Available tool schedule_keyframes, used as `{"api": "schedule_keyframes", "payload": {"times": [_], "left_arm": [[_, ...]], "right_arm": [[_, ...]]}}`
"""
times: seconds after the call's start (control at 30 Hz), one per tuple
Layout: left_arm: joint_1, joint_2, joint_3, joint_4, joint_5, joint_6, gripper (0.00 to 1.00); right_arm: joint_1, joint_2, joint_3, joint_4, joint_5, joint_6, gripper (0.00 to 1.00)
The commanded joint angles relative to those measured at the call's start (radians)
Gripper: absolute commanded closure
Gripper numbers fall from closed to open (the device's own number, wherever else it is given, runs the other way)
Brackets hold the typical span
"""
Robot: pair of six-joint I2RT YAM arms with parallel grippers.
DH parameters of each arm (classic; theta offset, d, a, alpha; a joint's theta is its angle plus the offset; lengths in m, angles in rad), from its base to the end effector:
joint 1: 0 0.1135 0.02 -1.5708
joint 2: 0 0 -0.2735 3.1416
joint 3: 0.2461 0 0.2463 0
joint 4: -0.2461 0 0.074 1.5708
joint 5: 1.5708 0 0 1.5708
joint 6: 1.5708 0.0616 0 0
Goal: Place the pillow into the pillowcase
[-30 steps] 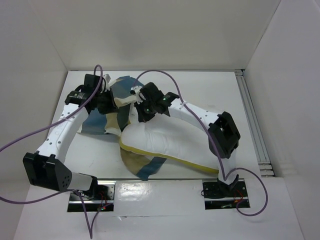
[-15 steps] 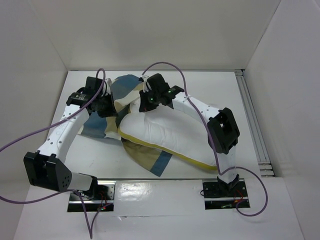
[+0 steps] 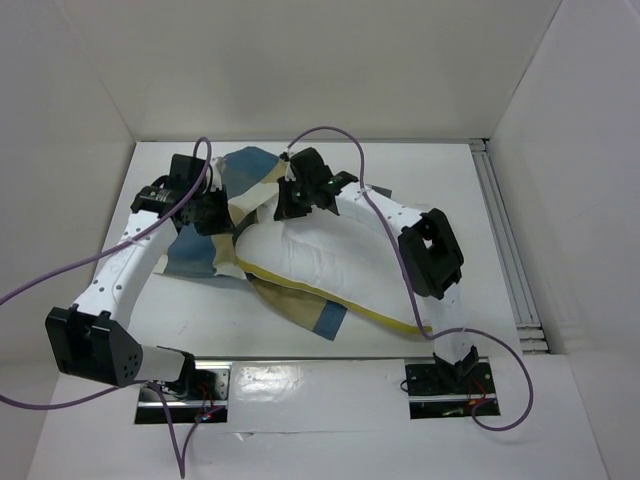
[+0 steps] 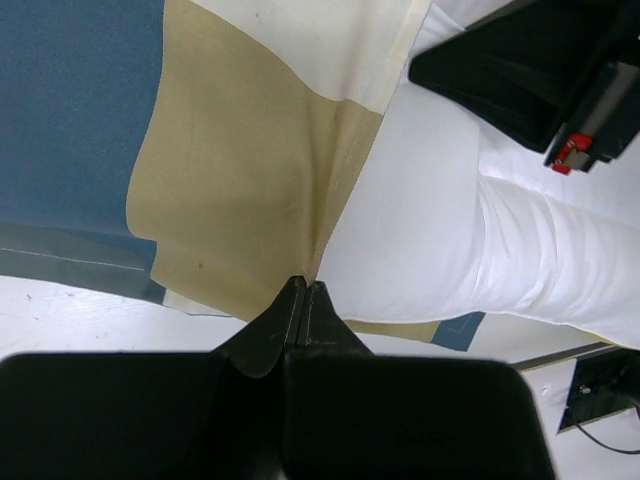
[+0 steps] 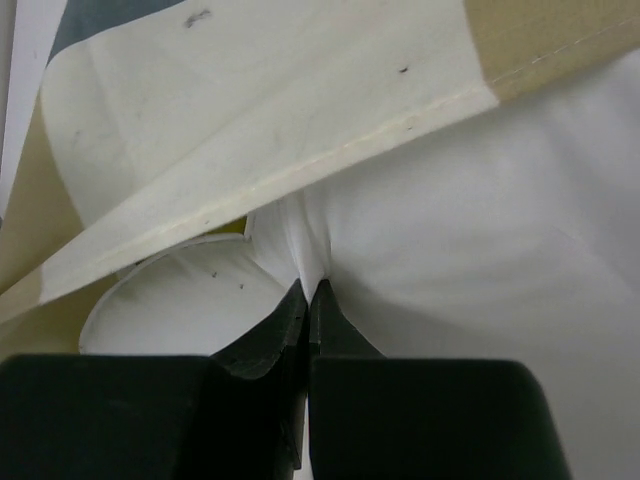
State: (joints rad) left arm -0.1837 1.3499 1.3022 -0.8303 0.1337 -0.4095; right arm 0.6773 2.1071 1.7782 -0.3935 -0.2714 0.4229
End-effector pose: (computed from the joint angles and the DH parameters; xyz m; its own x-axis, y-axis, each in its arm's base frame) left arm 0.2815 -0.0606 0.3250 -0.7994 -0.2528 -0.5450 -0.0583 0.9355 -0.3484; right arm 0.3834 0.3295 0.2401 -0.7820 -0.1215 -0.6114 -0.4820 0.7397 0.4695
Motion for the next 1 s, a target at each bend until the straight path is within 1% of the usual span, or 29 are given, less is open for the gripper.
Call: {"api": "schedule_keyframes", "payload": {"times": [0.0, 0.1, 0.17, 0.2, 0.3, 0.43, 0.5, 0.6, 0.67, 0.7, 0.73, 0.77, 0.8, 0.83, 0.87, 0.9, 0.93, 0.97], "left_arm": [[0.007, -0.044, -0.003, -0.075, -0.031, 0.037, 1.00], [0.007, -0.044, -0.021, -0.084, -0.045, 0.028, 1.00], [0.007, -0.044, -0.032, -0.084, -0.010, 0.028, 1.00], [0.007, -0.044, -0.032, -0.084, 0.033, 0.028, 1.00], [-0.022, -0.032, -0.041, -0.075, 0.088, 0.028, 1.00], [-0.104, 0.017, -0.011, -0.075, 0.089, 0.009, 1.00], [-0.125, 0.017, -0.001, -0.075, 0.103, 0.009, 1.00], [-0.151, 0.026, 0.025, -0.075, 0.103, 0.009, 1.00], [-0.160, 0.051, 0.025, -0.075, 0.112, 0.009, 1.00], [-0.160, 0.080, 0.025, -0.099, 0.090, 0.009, 0.98], [-0.160, 0.095, 0.025, -0.114, 0.060, 0.009, 0.93], [-0.160, 0.107, 0.040, -0.128, 0.034, 0.009, 0.79], [-0.160, 0.107, 0.052, -0.144, 0.006, 0.009, 0.69], [-0.160, 0.118, 0.066, -0.144, -0.041, -0.001, 0.59], [-0.160, 0.118, 0.100, -0.144, -0.058, -0.002, 0.51], [-0.149, 0.118, 0.121, -0.144, -0.072, -0.002, 0.39], [-0.149, 0.118, 0.143, -0.144, -0.083, -0.002, 0.36], [-0.140, 0.118, 0.184, -0.144, -0.092, -0.002, 0.36]], "right_arm": [[-0.039, 0.017, 0.079, 0.085, 0.095, 0.034, 1.00], [-0.064, 0.008, 0.040, 0.117, 0.095, 0.053, 1.00], [-0.074, -0.001, 0.017, 0.137, 0.095, 0.077, 1.00], [-0.074, -0.001, 0.017, 0.149, 0.095, 0.077, 1.00], [-0.038, 0.023, 0.039, 0.160, 0.115, 0.109, 1.00], [0.024, 0.077, 0.101, 0.171, 0.190, 0.143, 1.00], [0.047, 0.116, 0.141, 0.162, 0.245, 0.166, 1.00], [0.047, 0.126, 0.127, 0.176, 0.281, 0.208, 1.00], [0.047, 0.117, 0.118, 0.186, 0.281, 0.217, 1.00], [0.038, 0.096, 0.106, 0.173, 0.258, 0.206, 1.00], [0.038, 0.079, 0.092, 0.159, 0.249, 0.197, 0.82], [0.038, 0.055, 0.072, 0.159, 0.248, 0.197, 0.69], [0.038, -0.008, 0.008, 0.159, 0.248, 0.168, 0.59], [0.028, -0.047, -0.034, 0.159, 0.248, 0.168, 0.51], [0.028, -0.083, -0.072, 0.159, 0.248, 0.156, 0.40], [0.028, -0.163, -0.154, 0.159, 0.274, 0.145, 0.36], [0.019, -0.200, -0.190, 0.171, 0.284, 0.145, 0.33], [0.019, -0.235, -0.222, 0.159, 0.284, 0.145, 0.29]]}}
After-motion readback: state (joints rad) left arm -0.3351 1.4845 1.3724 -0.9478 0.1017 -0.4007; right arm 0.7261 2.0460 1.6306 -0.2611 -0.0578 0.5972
